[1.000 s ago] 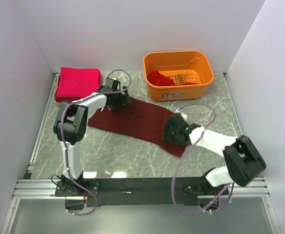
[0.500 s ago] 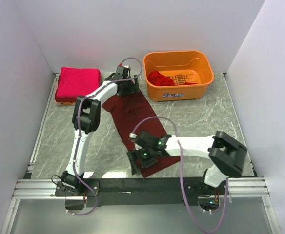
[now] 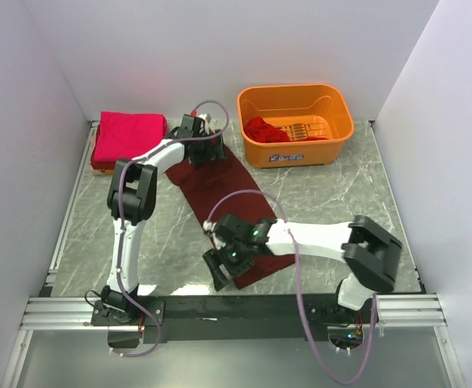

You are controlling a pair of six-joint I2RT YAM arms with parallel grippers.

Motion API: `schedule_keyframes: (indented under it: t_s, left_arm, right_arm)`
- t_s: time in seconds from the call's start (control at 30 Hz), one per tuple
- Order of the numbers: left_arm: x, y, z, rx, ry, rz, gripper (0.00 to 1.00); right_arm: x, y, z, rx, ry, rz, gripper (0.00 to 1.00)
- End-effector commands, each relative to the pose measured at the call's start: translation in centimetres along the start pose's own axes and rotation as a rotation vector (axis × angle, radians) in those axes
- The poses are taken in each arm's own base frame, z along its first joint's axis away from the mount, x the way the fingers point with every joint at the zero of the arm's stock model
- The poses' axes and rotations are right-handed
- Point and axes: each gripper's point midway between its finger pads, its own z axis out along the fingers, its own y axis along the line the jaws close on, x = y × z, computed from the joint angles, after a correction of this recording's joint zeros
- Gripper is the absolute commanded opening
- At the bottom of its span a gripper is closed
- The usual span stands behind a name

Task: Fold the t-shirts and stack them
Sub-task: Fold the tshirt

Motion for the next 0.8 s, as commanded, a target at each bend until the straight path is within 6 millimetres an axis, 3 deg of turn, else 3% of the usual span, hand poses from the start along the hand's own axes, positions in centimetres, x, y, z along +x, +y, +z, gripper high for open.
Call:
schedule_keyframes:
  t_s: [0.0, 0.07, 0.17, 0.2, 0.37, 0.43, 0.57, 0.73, 0.77]
  left_arm:
    - [1.1, -1.1, -2.9, -0.017, 0.011, 0.015, 0.99]
    - [0.0, -1.7, -4.8, -0.020, -0.027, 0.017, 1.00]
    - [-1.1, -1.6, -6.9, -0.060, -0.078, -0.004, 0.99]
    - [-1.4, -0.7, -7.6, -0.112, -0.101, -0.018, 0.99]
    - [-0.4, 2.6, -8.7, -0.218, -0.096, -0.093, 0.99]
    - [0.1, 4.0, -8.4, -0.237, -0.081, -0.122, 0.99]
    - [1.3, 5.5, -6.8, -0.263, -0.035, -0.136, 0.99]
    - [2.9, 7.3, -4.1, -0.313, 0.050, -0.146, 0.99]
    - [3.0, 7.3, -3.7, -0.313, 0.055, -0.141, 0.99]
  right_arm:
    - [-4.9, -0.1, -5.5, 0.024, -0.221, -0.011, 0.81]
    - [-6.0, -0.5, -7.4, 0.024, -0.293, -0.016, 0.82]
    - [-7.8, -3.6, -9.1, 0.083, -0.374, 0.043, 0.82]
    - [-8.8, -5.6, -9.9, 0.117, -0.407, 0.097, 0.83]
    - [-10.8, -12.0, -9.2, 0.266, -0.419, 0.180, 0.82]
    - [-11.4, -14.3, -8.3, 0.320, -0.400, 0.208, 0.83]
    - [-11.8, -16.4, -6.4, 0.349, -0.354, 0.263, 0.83]
    - [-9.4, -16.4, -4.4, 0.303, -0.296, 0.301, 0.82]
    - [-8.2, -16.5, -3.9, 0.296, -0.274, 0.310, 0.82]
